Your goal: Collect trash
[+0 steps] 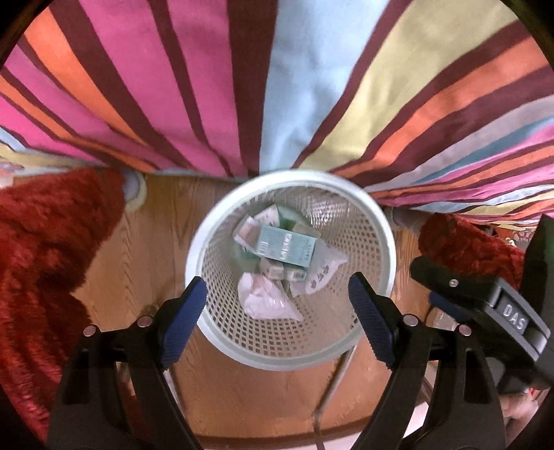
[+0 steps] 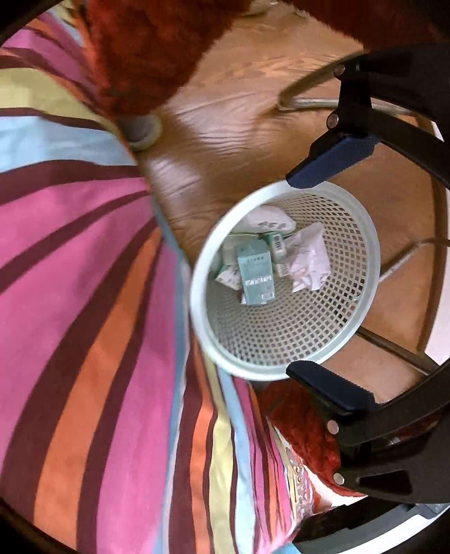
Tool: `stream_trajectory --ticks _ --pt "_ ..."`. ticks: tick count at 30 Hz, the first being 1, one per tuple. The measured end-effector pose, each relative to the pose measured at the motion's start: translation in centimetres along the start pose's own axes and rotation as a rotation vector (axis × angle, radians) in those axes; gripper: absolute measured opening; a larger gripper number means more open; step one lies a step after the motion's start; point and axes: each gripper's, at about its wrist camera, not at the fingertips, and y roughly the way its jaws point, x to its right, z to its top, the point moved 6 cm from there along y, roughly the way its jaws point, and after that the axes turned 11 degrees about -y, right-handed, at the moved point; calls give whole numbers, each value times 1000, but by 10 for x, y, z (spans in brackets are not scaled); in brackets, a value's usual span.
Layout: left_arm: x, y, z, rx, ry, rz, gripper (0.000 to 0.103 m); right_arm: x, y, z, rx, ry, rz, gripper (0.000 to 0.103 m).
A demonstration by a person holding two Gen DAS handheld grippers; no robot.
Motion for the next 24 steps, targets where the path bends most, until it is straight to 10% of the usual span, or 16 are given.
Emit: stream_trajectory --ticks 24 --pt "18 -210 12 671 148 -7 82 -87 -206 14 674 -468 -180 95"
